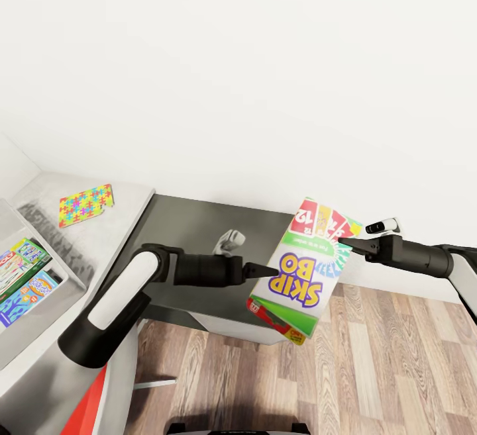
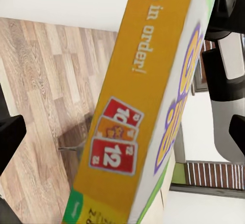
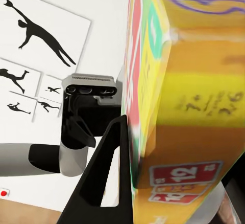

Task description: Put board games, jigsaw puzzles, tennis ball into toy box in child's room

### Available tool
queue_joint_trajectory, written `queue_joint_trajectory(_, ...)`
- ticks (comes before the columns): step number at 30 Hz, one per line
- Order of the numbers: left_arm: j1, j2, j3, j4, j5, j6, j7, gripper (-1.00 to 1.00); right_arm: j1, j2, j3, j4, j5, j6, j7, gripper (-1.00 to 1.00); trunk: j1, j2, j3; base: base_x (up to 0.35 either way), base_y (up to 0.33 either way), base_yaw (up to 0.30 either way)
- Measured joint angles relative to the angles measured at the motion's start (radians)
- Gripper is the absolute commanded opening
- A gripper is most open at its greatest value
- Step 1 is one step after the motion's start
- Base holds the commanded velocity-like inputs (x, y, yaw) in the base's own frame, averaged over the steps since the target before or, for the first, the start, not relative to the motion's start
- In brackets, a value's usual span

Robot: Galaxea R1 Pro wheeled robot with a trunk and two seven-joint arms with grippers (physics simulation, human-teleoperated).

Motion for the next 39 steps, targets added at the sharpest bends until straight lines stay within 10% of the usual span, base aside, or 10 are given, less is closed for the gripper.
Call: queue_joint_trajectory(39, -0.001, -0.043, -0.016, 0.001, -0.001, 0.000, -0.004, 1.00, 0.004, 0.000, 0.001, -0.003, -0.002, 0.000, 0.047, -1.00, 0.000, 0.000, 0.000, 0.000, 0.000, 0.000)
